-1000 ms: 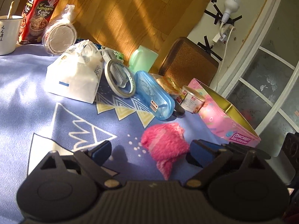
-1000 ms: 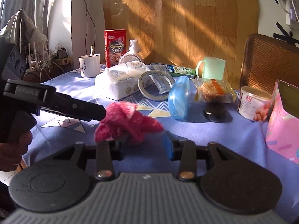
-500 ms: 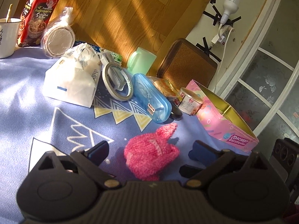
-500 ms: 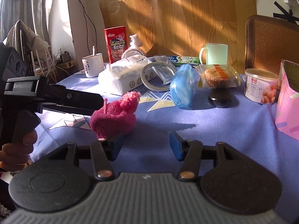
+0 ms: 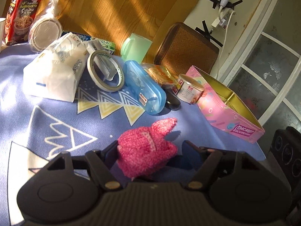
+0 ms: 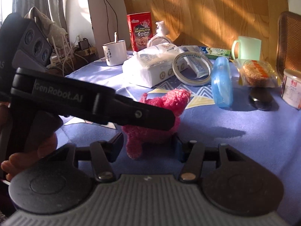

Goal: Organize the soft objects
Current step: 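Lower the pink cloth into the pink tin and open the left gripper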

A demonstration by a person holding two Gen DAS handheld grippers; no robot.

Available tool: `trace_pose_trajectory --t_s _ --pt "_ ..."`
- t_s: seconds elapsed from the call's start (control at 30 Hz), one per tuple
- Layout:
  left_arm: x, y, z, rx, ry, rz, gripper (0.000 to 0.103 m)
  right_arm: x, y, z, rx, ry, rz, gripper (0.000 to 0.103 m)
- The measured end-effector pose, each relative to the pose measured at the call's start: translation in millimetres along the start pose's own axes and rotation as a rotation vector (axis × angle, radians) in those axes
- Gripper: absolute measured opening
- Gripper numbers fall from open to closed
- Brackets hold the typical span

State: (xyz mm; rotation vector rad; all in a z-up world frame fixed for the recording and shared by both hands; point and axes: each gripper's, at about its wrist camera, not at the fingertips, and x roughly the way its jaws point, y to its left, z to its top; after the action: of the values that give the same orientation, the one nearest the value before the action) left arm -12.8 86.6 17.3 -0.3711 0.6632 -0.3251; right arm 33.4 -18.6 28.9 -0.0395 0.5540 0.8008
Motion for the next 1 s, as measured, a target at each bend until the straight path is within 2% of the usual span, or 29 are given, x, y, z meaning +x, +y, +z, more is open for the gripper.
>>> trace_pose_trajectory --t_s 0.13,0.27,0.4,0.47,0.53,0.63,0.7,0.8,0.9,1.0 --pt "11.1 -23.9 26.0 0.059 -0.016 -0.072 0.073 -23.1 -28.7 3.1 0.11 -0.096 -0.042 0.044" --pt "38.9 -74.6 52.4 0.176 -0.028 -0.146 0.073 -61.2 -54.0 6.5 0.122 -0.223 -0.203 0.044" --pt "78.7 -137.8 71.9 0.307 -0.04 -0.229 0.073 -96.0 -92.7 9.8 0.166 -0.305 -0.357 0.044" --pt "103.4 -168.9 79.8 0.35 -0.035 -0.273 0.074 -108.3 -116.1 10.6 0.209 -0.322 -0.421 0.045" --pt "125.4 -192.8 84.2 0.378 -0.035 -0.287 0.079 -114.1 -138.9 11.4 0.241 -0.326 -0.472 0.045" --pt "147.3 -210.8 86.0 0.39 -0.041 -0.243 0.08 -105.6 -174.0 12.6 0.305 -0.266 -0.638 0.045" --pt "146.0 -206.7 82.9 0.371 -0.053 -0.221 0.081 -106.8 -192.2 7.9 0.376 -0.259 -0.7 0.045" --pt "126.1 -179.2 74.1 0.357 -0.085 -0.186 0.087 -119.6 -202.5 -5.3 0.465 -0.319 -0.697 0.046" --pt "103.2 -139.9 64.5 0.324 -0.091 -0.123 0.088 -126.2 -192.3 -9.4 0.472 -0.38 -0.696 0.048" --pt "80.7 -91.5 57.1 0.228 -0.076 -0.059 0.088 -124.5 -174.8 -3.2 0.413 -0.416 -0.646 0.048"
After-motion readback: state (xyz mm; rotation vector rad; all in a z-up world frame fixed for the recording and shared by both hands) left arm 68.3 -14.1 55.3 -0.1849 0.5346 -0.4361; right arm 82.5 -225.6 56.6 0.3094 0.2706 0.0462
